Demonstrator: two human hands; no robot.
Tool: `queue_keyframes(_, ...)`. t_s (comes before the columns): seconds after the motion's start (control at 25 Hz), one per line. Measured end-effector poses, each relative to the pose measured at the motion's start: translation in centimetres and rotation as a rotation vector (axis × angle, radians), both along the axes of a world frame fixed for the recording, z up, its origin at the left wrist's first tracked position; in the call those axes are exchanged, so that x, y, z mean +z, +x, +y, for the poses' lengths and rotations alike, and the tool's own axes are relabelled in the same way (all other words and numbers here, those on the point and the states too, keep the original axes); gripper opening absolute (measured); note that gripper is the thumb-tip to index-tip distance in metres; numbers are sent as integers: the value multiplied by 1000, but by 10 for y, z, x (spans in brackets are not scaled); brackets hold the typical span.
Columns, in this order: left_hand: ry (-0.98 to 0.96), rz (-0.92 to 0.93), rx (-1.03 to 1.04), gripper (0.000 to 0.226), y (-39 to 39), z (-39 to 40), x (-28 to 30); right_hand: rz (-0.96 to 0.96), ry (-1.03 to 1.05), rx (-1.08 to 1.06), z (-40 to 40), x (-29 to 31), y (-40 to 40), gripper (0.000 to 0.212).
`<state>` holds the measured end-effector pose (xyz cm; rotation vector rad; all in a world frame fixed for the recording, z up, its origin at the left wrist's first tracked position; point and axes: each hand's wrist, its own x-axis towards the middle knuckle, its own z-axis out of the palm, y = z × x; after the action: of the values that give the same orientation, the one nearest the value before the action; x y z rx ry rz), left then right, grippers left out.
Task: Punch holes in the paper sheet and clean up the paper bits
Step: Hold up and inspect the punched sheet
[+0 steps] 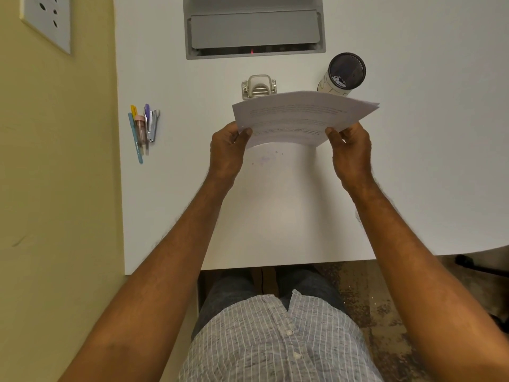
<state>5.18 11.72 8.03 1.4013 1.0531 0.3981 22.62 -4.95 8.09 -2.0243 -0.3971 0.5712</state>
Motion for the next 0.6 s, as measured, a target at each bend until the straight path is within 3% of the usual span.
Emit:
queue_keyframes(0.32, -37, -41, 23, 21, -3, 11, 11, -6, 83, 21, 0, 16, -3, 26)
queue_keyframes(0.44, -32, 36, 67, 14, -16, 20, 17, 21, 96, 9, 4, 24, -8, 14)
queue_keyframes(0.6, 2, 156, 89, 14, -52, 25, 14, 94, 71, 16, 15, 19, -36, 21)
